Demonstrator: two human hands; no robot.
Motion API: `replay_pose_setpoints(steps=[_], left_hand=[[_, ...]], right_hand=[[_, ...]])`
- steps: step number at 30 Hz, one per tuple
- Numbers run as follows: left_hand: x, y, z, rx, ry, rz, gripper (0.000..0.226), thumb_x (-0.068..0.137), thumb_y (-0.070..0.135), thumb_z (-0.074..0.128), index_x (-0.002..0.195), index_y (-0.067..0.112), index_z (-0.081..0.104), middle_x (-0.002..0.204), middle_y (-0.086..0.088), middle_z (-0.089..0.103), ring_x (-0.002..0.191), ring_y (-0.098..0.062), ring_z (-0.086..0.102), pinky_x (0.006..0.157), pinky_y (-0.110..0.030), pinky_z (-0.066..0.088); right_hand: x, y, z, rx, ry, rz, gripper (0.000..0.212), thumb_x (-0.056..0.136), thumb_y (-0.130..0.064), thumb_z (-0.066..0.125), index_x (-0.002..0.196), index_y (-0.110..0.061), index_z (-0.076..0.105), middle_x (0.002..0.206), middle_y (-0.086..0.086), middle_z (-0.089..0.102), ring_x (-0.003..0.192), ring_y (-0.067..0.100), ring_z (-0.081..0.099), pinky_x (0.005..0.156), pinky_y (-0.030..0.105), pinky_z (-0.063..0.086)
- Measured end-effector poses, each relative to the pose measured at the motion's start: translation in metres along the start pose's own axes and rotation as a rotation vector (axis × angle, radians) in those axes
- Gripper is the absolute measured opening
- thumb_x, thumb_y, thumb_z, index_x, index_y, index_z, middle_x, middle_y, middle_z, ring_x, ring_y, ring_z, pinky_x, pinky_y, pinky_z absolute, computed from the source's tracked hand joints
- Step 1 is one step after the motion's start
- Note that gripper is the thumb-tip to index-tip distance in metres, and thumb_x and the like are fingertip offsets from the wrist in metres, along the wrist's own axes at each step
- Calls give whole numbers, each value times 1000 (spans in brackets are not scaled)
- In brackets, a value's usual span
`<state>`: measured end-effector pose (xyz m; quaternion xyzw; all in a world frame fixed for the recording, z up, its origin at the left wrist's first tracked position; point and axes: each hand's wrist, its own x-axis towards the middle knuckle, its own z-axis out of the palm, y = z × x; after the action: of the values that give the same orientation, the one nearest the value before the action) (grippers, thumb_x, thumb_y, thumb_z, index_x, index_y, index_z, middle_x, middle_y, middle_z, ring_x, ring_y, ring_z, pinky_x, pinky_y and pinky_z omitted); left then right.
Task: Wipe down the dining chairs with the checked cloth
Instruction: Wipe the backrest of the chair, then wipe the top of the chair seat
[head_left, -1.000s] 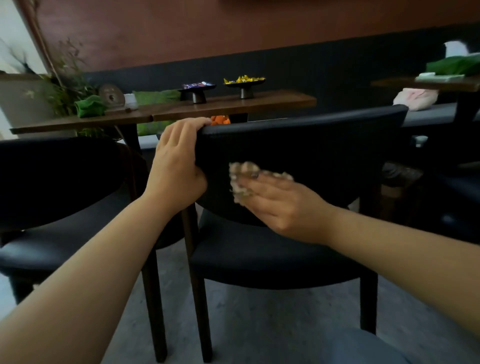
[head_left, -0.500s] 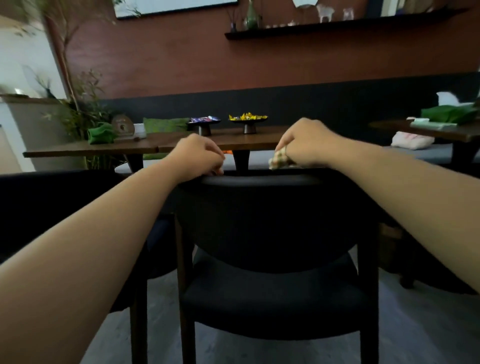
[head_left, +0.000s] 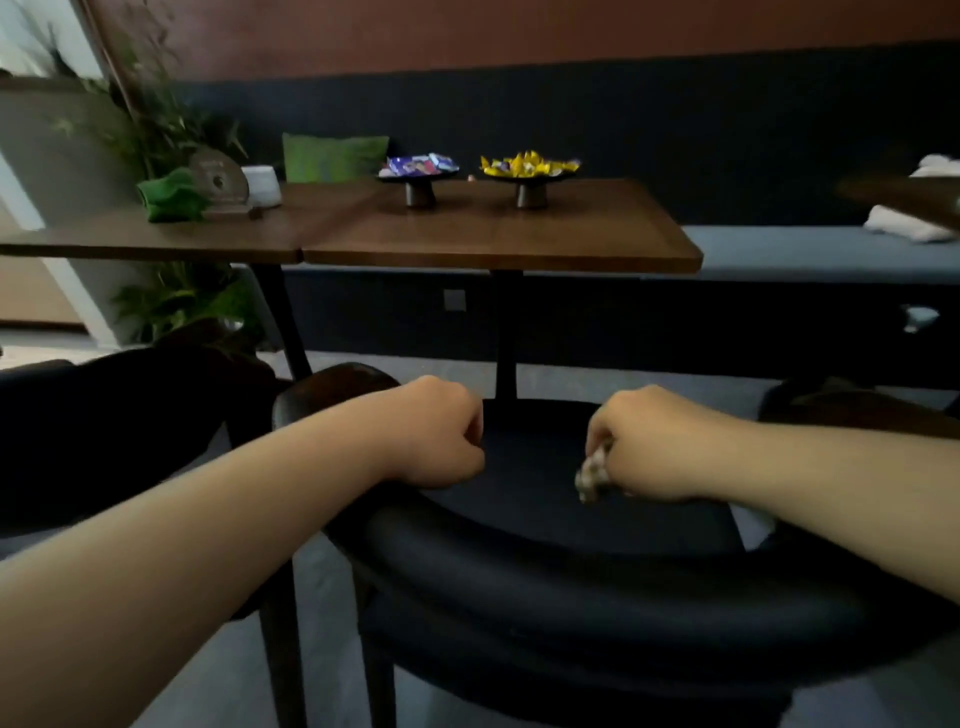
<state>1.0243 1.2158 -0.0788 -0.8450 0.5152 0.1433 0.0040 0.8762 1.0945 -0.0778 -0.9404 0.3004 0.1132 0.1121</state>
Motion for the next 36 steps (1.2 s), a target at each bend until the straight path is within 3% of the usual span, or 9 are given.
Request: replay_pose_setpoints(steps=[5,8,13,18,22,25,28,32,36], left_hand=[[3,-12,-3,-272,282,-145,33,81,31,60,113,23,56,102,6,62,96,-17,61,88,-38,52],[0,-11,-10,-494,497,-260,34,83,25,59,116,22,55,106,8,59,96,-16,60,88,-38,51],[-7,-1,-10,-382,455,-170,42,88,21,57,129,19,47,126,5,53,101,-21,61,82,-39,49],[-8,-2,-9,-375,436,-89,40,89,18,57,128,14,51,122,2,58,93,-20,64,68,-33,48],[-6,0,-7,-368,370,-8,40,95,27,51,134,19,46,126,5,53,108,-14,58,73,-33,53],[3,-7,-4,-551,231,9,45,97,34,52,140,27,40,135,12,45,119,-5,49,88,-31,50],[19,-14,-1,-1028,74,-169,52,94,33,59,141,28,40,135,13,48,121,-2,48,101,-29,43],[33,-4,0,-1400,-191,-318,54,83,38,62,131,16,56,123,2,66,113,-10,62,96,-25,48],[49,9,1,-1592,-168,-332,46,77,35,62,110,5,69,105,-12,73,94,-18,68,82,-24,54]], right_hand=[[18,3,-4,495,106,-15,50,95,-16,48,142,-21,36,117,-2,53,73,4,60,48,12,46],[9,-2,-7,728,254,-120,43,96,-8,45,136,-21,38,125,-7,45,76,-14,54,55,0,39],[19,16,-13,984,87,149,14,97,-20,48,110,-24,50,99,1,61,75,11,58,55,22,42],[25,19,-5,1271,-158,325,16,97,-18,51,107,-21,63,103,3,70,94,20,66,79,33,50],[30,18,-4,1599,-198,348,21,94,-8,53,107,-12,68,101,8,73,96,24,68,84,35,51],[33,18,-4,1644,-231,308,21,92,-6,55,107,-12,68,101,7,74,92,20,70,78,32,52],[37,21,-2,1693,-244,322,19,91,-8,56,106,-11,68,99,7,74,90,19,70,78,31,53],[38,21,1,1587,-216,344,16,95,-10,53,97,-12,68,90,5,74,84,19,69,76,30,53],[40,25,7,1081,185,146,22,88,-11,64,79,-30,65,89,-10,65,86,2,61,77,17,48]])
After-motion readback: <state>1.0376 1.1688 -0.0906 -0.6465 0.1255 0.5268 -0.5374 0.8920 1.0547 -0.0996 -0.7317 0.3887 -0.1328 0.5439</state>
